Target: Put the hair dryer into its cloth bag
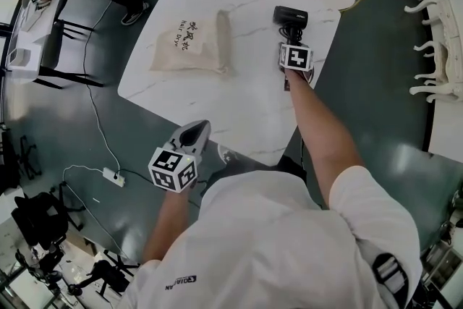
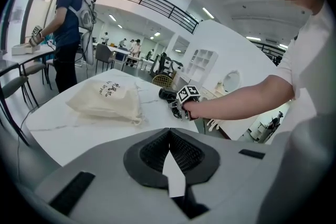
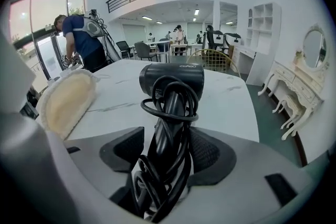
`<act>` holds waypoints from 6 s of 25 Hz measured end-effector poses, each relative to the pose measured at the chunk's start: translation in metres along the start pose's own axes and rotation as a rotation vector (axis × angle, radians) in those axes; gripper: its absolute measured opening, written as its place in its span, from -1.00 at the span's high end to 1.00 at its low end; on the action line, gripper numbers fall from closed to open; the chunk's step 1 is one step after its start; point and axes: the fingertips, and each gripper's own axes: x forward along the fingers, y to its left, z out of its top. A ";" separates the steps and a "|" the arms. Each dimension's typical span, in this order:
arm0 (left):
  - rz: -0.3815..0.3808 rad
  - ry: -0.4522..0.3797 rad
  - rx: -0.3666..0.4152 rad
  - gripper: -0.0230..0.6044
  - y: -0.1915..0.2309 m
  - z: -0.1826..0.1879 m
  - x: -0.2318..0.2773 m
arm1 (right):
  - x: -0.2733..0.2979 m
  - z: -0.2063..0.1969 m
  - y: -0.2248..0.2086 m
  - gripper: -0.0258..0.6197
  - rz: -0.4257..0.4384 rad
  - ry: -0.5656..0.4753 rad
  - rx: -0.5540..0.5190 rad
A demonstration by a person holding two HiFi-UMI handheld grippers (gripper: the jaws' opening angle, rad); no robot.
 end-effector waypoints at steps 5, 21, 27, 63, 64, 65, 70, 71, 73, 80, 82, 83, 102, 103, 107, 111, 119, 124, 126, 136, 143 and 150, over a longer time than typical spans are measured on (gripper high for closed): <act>0.014 -0.013 -0.025 0.84 0.003 -0.003 -0.007 | 0.006 -0.007 0.002 -0.04 -0.010 0.029 0.005; 0.016 -0.058 -0.021 0.84 0.012 -0.006 -0.042 | -0.012 -0.009 -0.004 0.23 0.126 0.096 0.119; -0.024 -0.073 0.014 0.84 0.007 -0.004 -0.047 | -0.043 -0.016 0.007 0.24 0.219 0.050 0.210; -0.160 -0.129 0.116 0.84 -0.016 0.008 -0.070 | -0.357 -0.055 0.143 0.23 0.792 -0.376 0.316; -0.161 -0.128 0.116 0.84 -0.015 0.008 -0.068 | -0.361 -0.056 0.145 0.23 0.799 -0.384 0.301; -0.160 -0.126 0.115 0.84 -0.014 0.010 -0.065 | -0.364 -0.056 0.147 0.23 0.806 -0.392 0.289; -0.102 -0.097 0.145 0.84 0.000 0.027 -0.041 | -0.375 -0.053 0.151 0.23 0.844 -0.405 0.265; -0.080 -0.093 0.163 0.83 0.003 0.031 -0.035 | -0.377 -0.054 0.151 0.23 0.849 -0.410 0.258; -0.029 -0.084 0.212 0.83 0.010 0.035 -0.027 | -0.383 -0.060 0.151 0.23 0.855 -0.422 0.248; 0.102 -0.037 0.298 0.76 0.036 0.066 0.030 | -0.388 -0.069 0.133 0.23 0.827 -0.444 0.217; 0.139 -0.017 0.329 0.49 0.040 0.077 0.052 | -0.387 -0.069 0.124 0.23 0.815 -0.448 0.228; 0.162 -0.002 0.355 0.47 0.041 0.082 0.064 | -0.386 -0.069 0.118 0.23 0.809 -0.449 0.233; 0.522 0.330 0.551 0.02 0.120 0.099 0.219 | -0.337 -0.058 0.040 0.22 0.805 -0.449 0.291; 0.529 0.333 0.537 0.02 0.123 0.099 0.220 | -0.335 -0.057 0.038 0.22 0.803 -0.449 0.287; 0.544 0.349 0.513 0.02 0.131 0.095 0.220 | -0.330 -0.058 0.030 0.22 0.796 -0.444 0.288; 0.539 0.385 0.504 0.17 0.134 0.088 0.214 | -0.326 -0.059 0.027 0.22 0.798 -0.434 0.299; 0.531 0.418 0.489 0.46 0.135 0.072 0.181 | -0.335 -0.060 0.039 0.22 0.816 -0.425 0.259; 0.515 0.418 0.463 0.60 0.143 0.062 0.159 | -0.340 -0.064 0.056 0.22 0.826 -0.424 0.233; 0.503 0.412 0.469 0.63 0.145 0.059 0.150 | -0.342 -0.067 0.064 0.22 0.828 -0.430 0.228; 0.279 0.292 0.654 0.67 0.109 0.053 0.124 | -0.344 -0.072 0.083 0.22 0.804 -0.412 0.199; 0.139 0.242 0.712 0.67 0.081 0.031 0.101 | -0.347 -0.078 0.105 0.22 0.807 -0.395 0.162; 0.010 0.208 0.640 0.67 0.056 0.014 0.073 | -0.344 -0.093 0.123 0.22 0.792 -0.354 0.126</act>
